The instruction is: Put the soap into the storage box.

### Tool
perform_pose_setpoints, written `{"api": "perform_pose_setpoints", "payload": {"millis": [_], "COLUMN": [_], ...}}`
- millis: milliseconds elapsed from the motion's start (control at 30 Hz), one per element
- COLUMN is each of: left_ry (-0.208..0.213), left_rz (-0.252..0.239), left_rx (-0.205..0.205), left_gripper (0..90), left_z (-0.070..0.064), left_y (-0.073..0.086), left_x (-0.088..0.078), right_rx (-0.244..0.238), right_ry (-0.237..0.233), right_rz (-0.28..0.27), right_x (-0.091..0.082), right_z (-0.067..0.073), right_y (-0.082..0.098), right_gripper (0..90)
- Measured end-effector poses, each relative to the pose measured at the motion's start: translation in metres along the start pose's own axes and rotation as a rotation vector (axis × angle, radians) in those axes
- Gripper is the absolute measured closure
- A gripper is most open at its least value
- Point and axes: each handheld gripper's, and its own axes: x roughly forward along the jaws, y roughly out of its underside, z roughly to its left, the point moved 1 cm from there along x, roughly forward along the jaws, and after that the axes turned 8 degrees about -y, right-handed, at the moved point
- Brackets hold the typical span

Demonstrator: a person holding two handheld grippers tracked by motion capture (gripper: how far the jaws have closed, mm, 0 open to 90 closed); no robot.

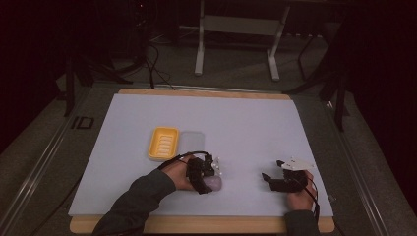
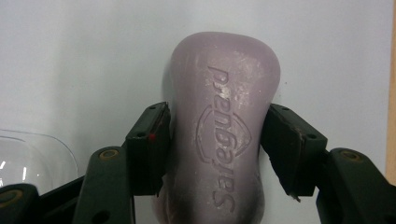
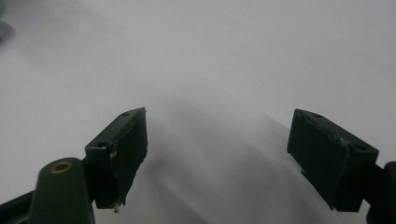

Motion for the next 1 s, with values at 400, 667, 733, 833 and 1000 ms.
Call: {"api": "perform_pose_setpoints", "payload": {"millis": [400,667,733,833,1000], "left_ry": [-0.001,-0.004,-0.002,0.001,0.002], "left_rz": [0.041,0.07,0.077,0.089,0.101], "left_rx": [0.028,0.045,0.049,0.048,0.047], "left_gripper": [46.5,45.7,46.0,47.6,49.4], "left_z": [0.0,-0.001,-0.001,-0.001,-0.001], "left_y": [-0.005,-0.008,-0.009,-0.011,-0.011], "left_x": [0.0,0.002,0.002,0.002,0.002], "right_rx": [0.0,-0.001,0.0,-0.001,0.0], "right_ry": [0.0,0.0,0.0,0.0,0.0], "right_rz": [0.0,0.0,0.001,0.001,0.0], "right_x": [0.0,0.0,0.0,0.0,0.0], "right_z": [0.0,0.0,0.0,0.0,0.0], "right_y": [0.0,0.0,0.0,0.0,0.0], "right_gripper": [19.8,19.8,19.8,19.8,19.8]}}
